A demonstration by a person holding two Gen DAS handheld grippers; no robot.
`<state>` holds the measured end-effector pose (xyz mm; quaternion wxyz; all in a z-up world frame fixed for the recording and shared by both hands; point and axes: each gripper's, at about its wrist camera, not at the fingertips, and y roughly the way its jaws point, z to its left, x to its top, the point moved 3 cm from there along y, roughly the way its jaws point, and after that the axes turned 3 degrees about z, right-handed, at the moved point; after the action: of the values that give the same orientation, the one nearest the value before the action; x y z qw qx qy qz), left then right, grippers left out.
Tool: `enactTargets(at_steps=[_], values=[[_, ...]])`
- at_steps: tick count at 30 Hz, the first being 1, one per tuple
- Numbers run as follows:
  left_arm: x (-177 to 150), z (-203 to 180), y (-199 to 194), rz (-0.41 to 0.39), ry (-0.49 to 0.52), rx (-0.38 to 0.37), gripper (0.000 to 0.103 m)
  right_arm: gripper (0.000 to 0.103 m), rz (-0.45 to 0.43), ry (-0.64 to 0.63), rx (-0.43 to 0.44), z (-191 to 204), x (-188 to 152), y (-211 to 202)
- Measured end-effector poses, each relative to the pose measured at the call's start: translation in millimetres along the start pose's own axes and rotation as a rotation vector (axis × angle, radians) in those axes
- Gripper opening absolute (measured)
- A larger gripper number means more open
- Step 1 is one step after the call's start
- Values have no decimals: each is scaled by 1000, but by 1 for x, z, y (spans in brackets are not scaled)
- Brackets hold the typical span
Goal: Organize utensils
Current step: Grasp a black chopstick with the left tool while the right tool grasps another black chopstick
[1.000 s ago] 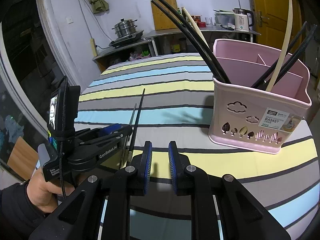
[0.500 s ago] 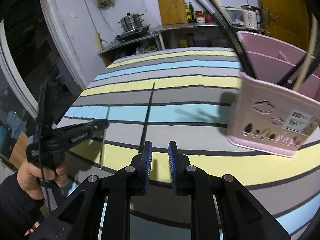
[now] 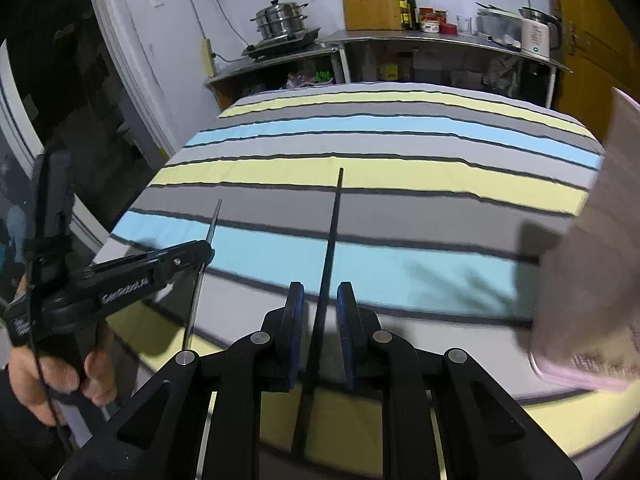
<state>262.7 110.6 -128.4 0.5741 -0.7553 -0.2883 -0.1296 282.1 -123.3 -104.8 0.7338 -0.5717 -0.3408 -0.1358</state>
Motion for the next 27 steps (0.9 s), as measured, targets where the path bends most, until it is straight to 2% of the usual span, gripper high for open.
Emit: enactTargets(at_steps=[10, 16, 22, 27], values=[[18, 2, 13, 11, 7, 7, 9, 17, 46, 10, -12, -4, 23, 38], [25, -2, 19, 5, 13, 33, 9, 17, 54, -17, -34, -3, 28, 49], [34, 2, 23, 26, 7, 26, 9, 17, 68, -27, -46, -2, 35, 54], [41, -1, 28, 31, 15, 44, 9, 10, 73, -41, -71, -2, 37, 55]])
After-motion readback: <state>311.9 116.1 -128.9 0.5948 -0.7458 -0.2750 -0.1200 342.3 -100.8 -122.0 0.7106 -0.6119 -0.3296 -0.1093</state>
